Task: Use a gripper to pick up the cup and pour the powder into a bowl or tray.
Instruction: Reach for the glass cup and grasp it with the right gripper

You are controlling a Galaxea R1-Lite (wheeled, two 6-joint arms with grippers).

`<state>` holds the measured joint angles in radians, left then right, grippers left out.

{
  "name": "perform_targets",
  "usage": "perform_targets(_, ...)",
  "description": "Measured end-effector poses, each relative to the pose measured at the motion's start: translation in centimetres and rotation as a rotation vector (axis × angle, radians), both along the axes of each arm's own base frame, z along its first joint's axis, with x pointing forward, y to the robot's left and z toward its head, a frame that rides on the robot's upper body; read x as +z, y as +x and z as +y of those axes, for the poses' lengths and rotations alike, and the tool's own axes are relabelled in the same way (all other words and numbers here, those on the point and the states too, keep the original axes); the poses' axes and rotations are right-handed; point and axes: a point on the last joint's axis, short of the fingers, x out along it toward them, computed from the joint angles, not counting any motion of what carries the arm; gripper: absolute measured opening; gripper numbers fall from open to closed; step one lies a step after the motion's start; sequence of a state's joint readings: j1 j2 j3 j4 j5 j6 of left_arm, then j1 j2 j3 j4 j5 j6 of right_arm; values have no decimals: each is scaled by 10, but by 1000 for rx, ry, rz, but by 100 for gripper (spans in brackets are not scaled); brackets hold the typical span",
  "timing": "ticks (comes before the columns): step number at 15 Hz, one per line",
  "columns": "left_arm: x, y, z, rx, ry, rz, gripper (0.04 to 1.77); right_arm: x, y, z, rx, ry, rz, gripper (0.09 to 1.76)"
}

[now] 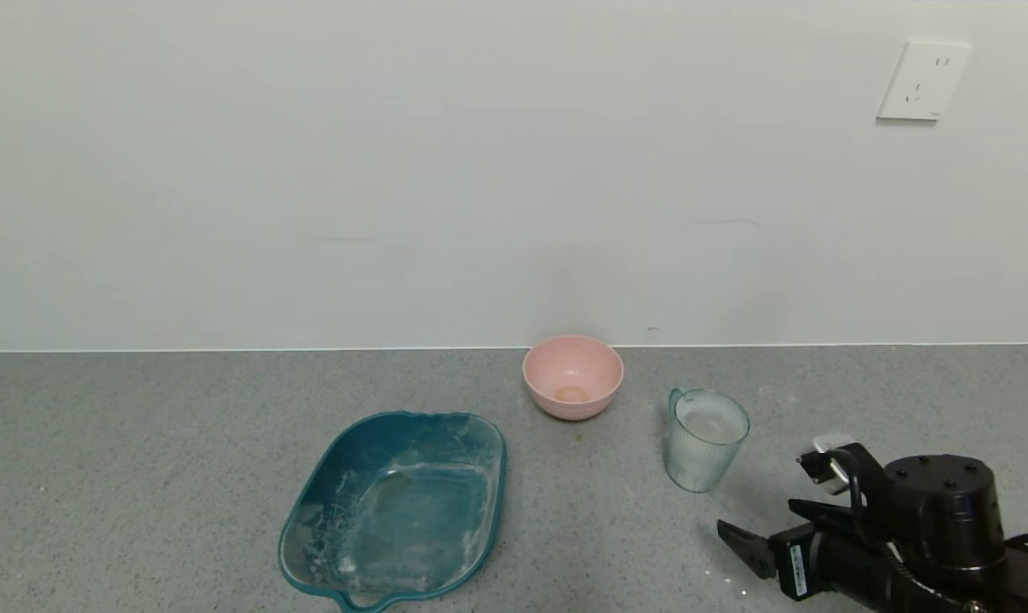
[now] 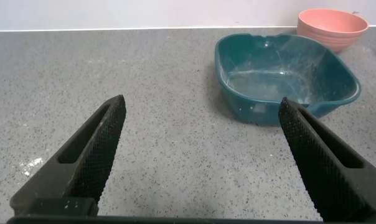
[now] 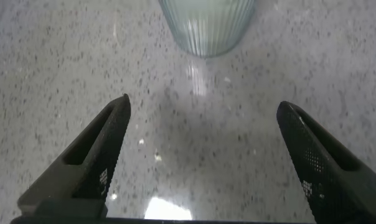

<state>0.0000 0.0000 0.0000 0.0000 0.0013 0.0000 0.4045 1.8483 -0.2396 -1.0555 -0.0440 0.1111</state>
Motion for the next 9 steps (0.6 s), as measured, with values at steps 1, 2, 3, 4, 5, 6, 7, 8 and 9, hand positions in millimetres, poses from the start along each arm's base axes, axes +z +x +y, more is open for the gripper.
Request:
perform_targets(1,0,0,0,0,0,0,176,-3,5,2,-3,2,-17,171)
perform_targets(2,0,0,0,0,0,0,176,-8,9,4,-4,-4,-33,171)
perform_targets(3,0,0,0,0,0,0,176,-12,14,5,-1,-9,-55,171)
perform_targets(4,0,0,0,0,0,0,176,-16,17,7,3,-11,-74,171)
perform_targets(5,0,0,0,0,0,0,176,-21,20,8,7,-20,-87,171)
perform_targets(6,0,0,0,0,0,0,176,-26,23,9,7,-36,-87,171)
perform_targets(7,0,0,0,0,0,0,176,-30,26,9,4,-44,-82,171)
perform_targets(8,0,0,0,0,0,0,176,-32,28,10,3,-48,-81,171)
perform_targets(9,0,0,0,0,0,0,176,-33,31,10,-3,-52,-84,171)
